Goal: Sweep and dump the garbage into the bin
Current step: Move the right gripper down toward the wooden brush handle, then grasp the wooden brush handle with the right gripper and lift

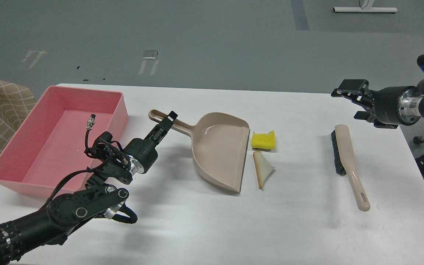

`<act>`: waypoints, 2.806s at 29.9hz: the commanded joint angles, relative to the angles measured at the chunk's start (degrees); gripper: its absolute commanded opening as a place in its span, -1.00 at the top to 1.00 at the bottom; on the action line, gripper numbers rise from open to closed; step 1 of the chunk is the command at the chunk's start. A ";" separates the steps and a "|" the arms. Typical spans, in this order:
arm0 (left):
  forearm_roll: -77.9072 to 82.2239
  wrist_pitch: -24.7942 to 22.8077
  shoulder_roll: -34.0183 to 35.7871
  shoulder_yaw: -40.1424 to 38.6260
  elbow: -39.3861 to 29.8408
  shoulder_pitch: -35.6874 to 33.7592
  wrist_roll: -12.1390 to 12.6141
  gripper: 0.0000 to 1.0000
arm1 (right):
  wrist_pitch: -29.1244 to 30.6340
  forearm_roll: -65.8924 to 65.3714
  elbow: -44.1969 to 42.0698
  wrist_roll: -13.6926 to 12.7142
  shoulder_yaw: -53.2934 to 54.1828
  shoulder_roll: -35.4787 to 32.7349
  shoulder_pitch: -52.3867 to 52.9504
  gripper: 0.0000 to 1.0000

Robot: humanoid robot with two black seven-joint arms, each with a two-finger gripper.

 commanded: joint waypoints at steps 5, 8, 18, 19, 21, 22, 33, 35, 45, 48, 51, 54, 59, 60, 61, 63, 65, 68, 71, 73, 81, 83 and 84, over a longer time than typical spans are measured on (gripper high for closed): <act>0.00 0.33 0.11 -0.09 -0.08 0.09 0.17 1.00 | -0.01 -0.11 6.63 -0.12 -1.47 -5.18 -2.92 -0.98; 0.00 0.60 0.02 -0.09 -0.09 0.00 0.17 1.00 | -0.01 -0.37 8.39 -0.12 -1.47 -7.29 -4.59 -0.97; -0.08 0.60 -0.77 -0.09 -0.09 -0.09 0.26 1.00 | -0.01 -0.46 13.58 -0.12 -5.59 -13.27 -7.32 -0.96; 0.00 0.60 -0.77 -0.09 -0.09 0.00 0.26 1.00 | -0.01 -0.46 13.67 -0.12 -6.21 -13.54 -7.24 -0.95; 0.00 0.60 -0.68 -0.09 -0.09 -0.09 0.26 1.00 | -0.01 -0.46 13.93 -0.12 -6.39 -13.89 -7.23 -0.95; 0.00 0.60 -0.77 -0.09 -0.09 0.00 0.26 1.00 | -0.01 -0.46 14.02 -0.12 -6.40 -14.24 -7.23 -0.95; -0.08 0.60 -0.94 0.00 -0.09 0.09 0.17 1.00 | -0.01 -0.55 15.16 -0.12 -11.31 -14.51 -7.50 -0.93; -0.08 0.60 -1.03 -0.09 -0.09 0.09 0.08 1.00 | -0.01 -0.55 15.16 -0.12 -11.67 -14.42 -7.50 -0.93; -0.08 0.60 -1.12 -0.09 -0.09 0.00 0.08 1.00 | -0.01 -0.55 16.21 -0.12 -12.02 -14.07 -8.73 -0.79; -0.08 0.60 -1.12 -0.09 -0.09 0.00 0.08 1.00 | -0.01 -0.55 17.70 -0.12 -12.02 -14.07 -9.43 -0.72; -0.08 0.60 -1.12 -0.09 -0.09 0.00 0.08 1.00 | -0.01 -0.55 18.33 -0.12 -12.02 -14.07 -10.05 -0.61; -0.08 0.60 -1.12 -0.09 -0.09 0.00 0.08 1.00 | -0.01 -0.55 18.33 -0.21 -12.11 -14.07 -10.13 -0.51; -0.08 0.60 -1.12 -0.09 -0.09 0.00 0.17 1.00 | -0.01 -1.08 18.41 -0.21 -13.16 -14.07 -10.40 -0.27; -0.08 0.60 -1.12 -0.09 -0.09 0.00 0.17 1.00 | -0.01 -0.99 18.41 -0.21 -13.25 -14.07 -10.40 -0.20; -0.08 0.60 -1.12 -0.09 -0.09 0.00 0.17 1.00 | -0.01 -0.99 18.41 -0.30 -13.25 -14.07 -10.40 -0.13; -0.08 0.60 -1.12 -0.09 -0.09 0.00 0.08 1.00 | -0.01 -1.08 18.41 -0.30 -13.60 -14.16 -10.40 -0.06; -0.08 0.60 -1.12 -0.09 -0.09 0.00 0.17 1.00 | -0.01 -1.08 18.41 -0.47 -13.87 -14.16 -10.31 -0.01; -0.08 0.60 -1.12 -0.09 -0.09 0.00 0.17 1.00 | -0.01 -1.08 18.33 -0.47 -13.95 -14.16 -10.31 0.09; -0.08 0.60 -1.12 -0.09 -0.09 0.00 0.17 1.00 | -0.01 -1.08 18.33 -0.47 -13.95 -14.16 -10.31 0.14; -0.08 0.60 -1.12 -0.09 -0.09 0.00 0.17 1.00 | -0.01 -1.08 18.33 -0.47 -13.95 -14.16 -10.31 0.21; -0.08 0.60 -1.12 -0.09 -0.09 -0.09 0.26 1.00 | -0.01 -1.08 18.41 -0.47 -13.87 -14.15 -10.05 0.78; -0.08 0.60 -1.12 -0.09 -0.09 -0.09 0.26 1.00 | -0.01 -1.08 18.41 -0.47 -13.78 -14.24 -9.87 0.87; -0.08 0.60 -1.12 -0.09 -0.09 -0.09 0.26 1.00 | -0.01 -1.08 18.50 -0.47 -13.69 -14.33 -9.78 0.94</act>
